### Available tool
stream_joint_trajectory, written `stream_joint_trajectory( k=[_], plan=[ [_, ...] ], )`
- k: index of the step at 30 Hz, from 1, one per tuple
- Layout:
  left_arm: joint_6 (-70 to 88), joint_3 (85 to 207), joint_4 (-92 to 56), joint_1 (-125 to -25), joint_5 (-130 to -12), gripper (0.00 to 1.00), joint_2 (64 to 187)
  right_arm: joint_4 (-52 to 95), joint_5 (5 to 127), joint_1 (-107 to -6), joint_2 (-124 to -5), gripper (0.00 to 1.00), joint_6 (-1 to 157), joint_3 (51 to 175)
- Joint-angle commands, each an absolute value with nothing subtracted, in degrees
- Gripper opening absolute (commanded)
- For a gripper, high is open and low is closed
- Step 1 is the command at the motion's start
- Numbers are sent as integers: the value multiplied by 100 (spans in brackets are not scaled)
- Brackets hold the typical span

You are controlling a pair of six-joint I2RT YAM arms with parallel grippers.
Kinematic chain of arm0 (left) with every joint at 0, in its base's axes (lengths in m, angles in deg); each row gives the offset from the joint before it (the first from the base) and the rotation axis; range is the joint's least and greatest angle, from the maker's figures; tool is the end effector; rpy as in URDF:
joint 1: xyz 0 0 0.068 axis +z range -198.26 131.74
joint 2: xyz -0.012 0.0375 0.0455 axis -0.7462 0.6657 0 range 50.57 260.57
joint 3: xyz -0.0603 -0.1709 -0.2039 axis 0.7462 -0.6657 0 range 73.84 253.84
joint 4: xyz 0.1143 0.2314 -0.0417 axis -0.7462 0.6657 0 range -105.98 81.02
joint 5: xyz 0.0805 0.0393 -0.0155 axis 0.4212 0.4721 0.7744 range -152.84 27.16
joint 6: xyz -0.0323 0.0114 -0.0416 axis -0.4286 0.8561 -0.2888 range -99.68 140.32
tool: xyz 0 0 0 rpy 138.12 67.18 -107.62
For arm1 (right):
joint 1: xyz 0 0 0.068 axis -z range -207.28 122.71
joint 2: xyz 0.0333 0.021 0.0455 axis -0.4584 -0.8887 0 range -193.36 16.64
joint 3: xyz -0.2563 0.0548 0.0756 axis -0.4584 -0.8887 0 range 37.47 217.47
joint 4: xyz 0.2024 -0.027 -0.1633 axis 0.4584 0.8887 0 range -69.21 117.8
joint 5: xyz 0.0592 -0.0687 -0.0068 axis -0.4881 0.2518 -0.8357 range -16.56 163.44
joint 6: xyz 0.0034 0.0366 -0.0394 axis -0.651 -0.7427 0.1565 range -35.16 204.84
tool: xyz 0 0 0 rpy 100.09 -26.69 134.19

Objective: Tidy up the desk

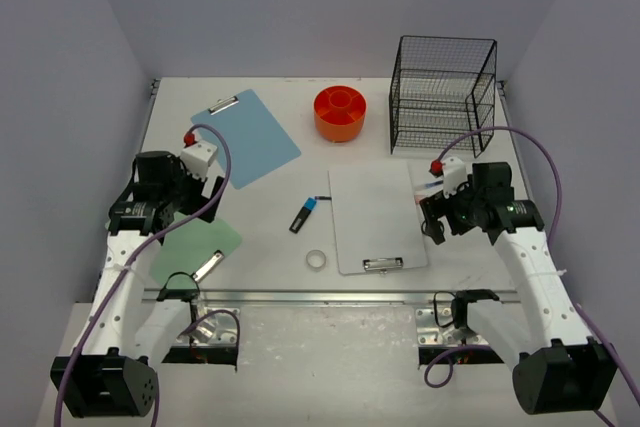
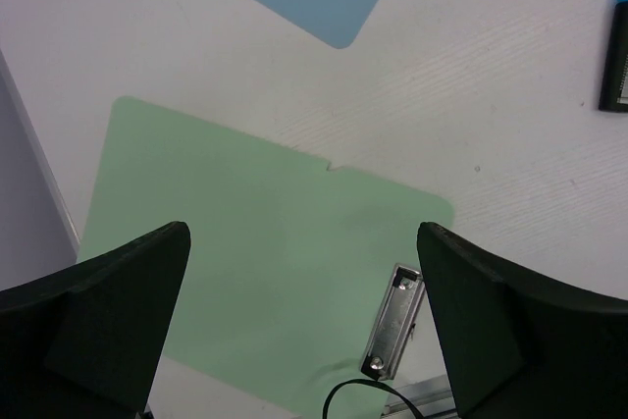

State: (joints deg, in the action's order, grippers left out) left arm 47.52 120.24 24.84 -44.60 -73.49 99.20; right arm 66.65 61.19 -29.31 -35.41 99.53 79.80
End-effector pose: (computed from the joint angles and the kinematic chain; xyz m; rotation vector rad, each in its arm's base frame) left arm 0.1724 0.0044 0.2876 0.5615 2.2375 0.0592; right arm 0.1704 0.0136 0.2497 -0.4485 2.4775 0.1826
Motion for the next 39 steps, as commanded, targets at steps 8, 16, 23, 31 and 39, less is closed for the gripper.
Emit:
stream_joint_trajectory(
  k=[8,16,23,31,39],
  plan=[
    [4812,11982,2161,-4509,-7664,100,9684,7053,5572,-2948,-3983,95,9987,8235],
    [4711,12502,2046,-4501,-8164,100,9855,7401,4717,-2433,-5317,84,9603,8996],
    [4590,12912,2013,-4501,-8678,100,10031,8174,2797,-1482,-6605,66,10027,9682],
    [4548,12942,1814,-4501,-8959,100,9975,8286,1900,-1322,-7788,55,10335,9745],
    [4616,13018,1858,-4501,-9079,100,10049,7677,1946,-1139,-8527,53,10312,9679]
  ],
)
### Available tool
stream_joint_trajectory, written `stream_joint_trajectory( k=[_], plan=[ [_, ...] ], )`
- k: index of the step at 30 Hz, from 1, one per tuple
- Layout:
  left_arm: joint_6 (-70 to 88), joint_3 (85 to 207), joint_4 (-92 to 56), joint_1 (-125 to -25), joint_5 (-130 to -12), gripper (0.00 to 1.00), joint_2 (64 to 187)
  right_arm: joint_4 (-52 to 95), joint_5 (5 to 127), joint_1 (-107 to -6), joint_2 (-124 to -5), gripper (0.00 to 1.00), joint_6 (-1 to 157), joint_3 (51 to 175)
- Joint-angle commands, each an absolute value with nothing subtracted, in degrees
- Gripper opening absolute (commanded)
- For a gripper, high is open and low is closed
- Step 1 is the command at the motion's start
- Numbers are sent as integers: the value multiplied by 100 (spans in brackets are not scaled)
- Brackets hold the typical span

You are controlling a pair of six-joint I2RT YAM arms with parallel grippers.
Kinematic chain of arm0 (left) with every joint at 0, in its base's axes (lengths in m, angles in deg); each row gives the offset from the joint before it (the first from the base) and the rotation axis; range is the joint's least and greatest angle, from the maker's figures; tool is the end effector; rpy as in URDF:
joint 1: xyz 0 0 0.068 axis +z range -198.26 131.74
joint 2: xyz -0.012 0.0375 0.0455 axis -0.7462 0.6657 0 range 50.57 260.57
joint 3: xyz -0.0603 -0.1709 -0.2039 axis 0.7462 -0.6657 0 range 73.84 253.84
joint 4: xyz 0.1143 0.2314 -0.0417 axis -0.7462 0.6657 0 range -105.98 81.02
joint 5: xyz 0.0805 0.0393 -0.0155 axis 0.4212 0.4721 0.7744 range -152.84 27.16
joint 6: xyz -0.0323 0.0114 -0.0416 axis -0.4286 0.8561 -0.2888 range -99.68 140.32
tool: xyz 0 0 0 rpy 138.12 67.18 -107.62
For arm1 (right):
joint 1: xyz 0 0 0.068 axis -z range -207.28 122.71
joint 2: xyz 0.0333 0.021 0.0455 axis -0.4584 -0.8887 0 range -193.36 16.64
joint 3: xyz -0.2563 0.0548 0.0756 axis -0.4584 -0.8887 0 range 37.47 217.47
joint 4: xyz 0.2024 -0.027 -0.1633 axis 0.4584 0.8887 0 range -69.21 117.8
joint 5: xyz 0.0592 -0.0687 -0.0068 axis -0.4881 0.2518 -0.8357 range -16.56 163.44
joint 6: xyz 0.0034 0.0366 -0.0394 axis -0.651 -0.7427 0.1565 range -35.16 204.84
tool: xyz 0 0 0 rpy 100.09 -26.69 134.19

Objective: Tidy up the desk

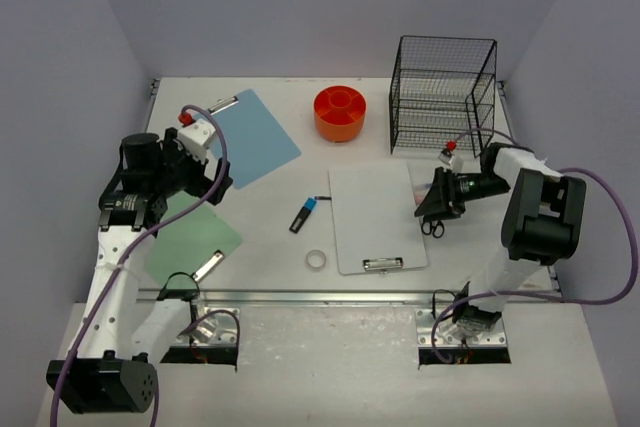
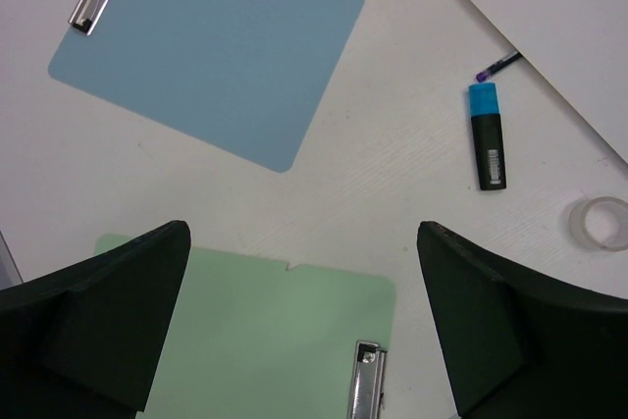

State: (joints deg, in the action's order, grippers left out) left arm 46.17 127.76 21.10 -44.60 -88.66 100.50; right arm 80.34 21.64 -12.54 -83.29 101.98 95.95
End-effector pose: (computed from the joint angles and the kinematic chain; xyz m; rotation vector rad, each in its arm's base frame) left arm 0.1798 -0.0040 0.3345 0.6517 1.9849 -0.1735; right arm 0.2688 -0.0418 0.1620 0.0711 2.7513 1.3565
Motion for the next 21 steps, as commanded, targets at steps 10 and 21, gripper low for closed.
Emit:
stream_joint_trajectory(
  k=[10,21],
  plan=[
    [4563,13070,1759,-4501,-9237,100,10260,7002,2273,-1111,-9135,54,10119,9574],
    [4632,13064,1770,-4510,-9248,100,10312,6591,2190,-1103,-9772,53,10074,9738]
  ],
)
